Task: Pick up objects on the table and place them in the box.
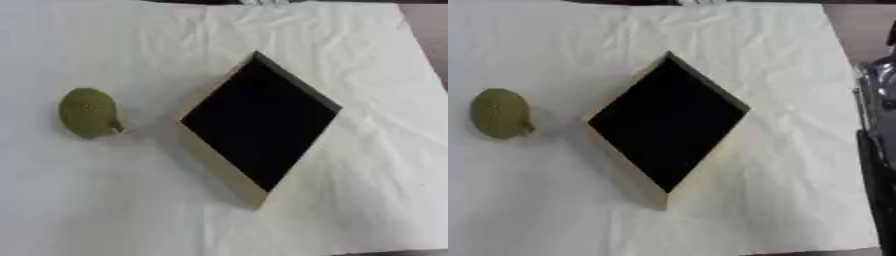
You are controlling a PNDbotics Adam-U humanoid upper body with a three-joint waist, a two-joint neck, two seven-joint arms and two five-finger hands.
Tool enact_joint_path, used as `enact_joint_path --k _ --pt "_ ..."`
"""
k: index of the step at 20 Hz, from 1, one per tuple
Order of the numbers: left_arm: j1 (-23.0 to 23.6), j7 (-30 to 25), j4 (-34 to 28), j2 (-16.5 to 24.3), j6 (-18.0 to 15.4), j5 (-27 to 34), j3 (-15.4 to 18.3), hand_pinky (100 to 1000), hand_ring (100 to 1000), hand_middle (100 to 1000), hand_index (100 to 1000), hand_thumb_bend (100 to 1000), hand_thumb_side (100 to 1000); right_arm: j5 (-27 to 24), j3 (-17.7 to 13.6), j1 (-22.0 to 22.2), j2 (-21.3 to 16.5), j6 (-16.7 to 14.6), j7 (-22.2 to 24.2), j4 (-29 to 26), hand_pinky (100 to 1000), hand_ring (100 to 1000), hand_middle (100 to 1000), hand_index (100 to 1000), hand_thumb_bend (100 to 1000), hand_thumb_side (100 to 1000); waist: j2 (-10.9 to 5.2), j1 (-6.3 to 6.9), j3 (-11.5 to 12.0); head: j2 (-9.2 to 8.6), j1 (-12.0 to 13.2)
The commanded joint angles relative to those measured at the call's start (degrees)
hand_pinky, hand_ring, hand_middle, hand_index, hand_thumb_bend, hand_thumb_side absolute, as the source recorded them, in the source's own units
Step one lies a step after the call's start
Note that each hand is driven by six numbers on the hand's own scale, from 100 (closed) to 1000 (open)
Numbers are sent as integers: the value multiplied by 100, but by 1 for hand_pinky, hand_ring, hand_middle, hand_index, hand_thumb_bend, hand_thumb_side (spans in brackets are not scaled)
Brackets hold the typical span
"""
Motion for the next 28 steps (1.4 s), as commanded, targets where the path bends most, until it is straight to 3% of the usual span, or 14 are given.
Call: enact_joint_path --k 1,7,15,28 --pt "-266 -170 -81 322 82 147 -140 840 828 825 955 538 100 -31 0 -75 -112 -3 17 -91 817 683 677 820 322 589 -134 26 -14 -11 48" --pt "-1025 -501 -78 402 297 400 -672 831 827 828 952 514 100 -58 34 -86 -86 -1 58 -91 817 683 677 820 318 591 -152 37 -66 -7 120" --pt "-1880 -1117 150 182 532 570 -1274 829 828 832 940 496 100 -112 90 -87 -52 3 120 -91 818 682 675 819 314 596 -152 63 -101 23 184" --pt "-2565 -1692 387 -181 942 423 -1723 826 825 829 937 488 100 -153 142 -97 -17 0 178 -91 819 682 675 819 314 596 -163 90 -121 34 234"
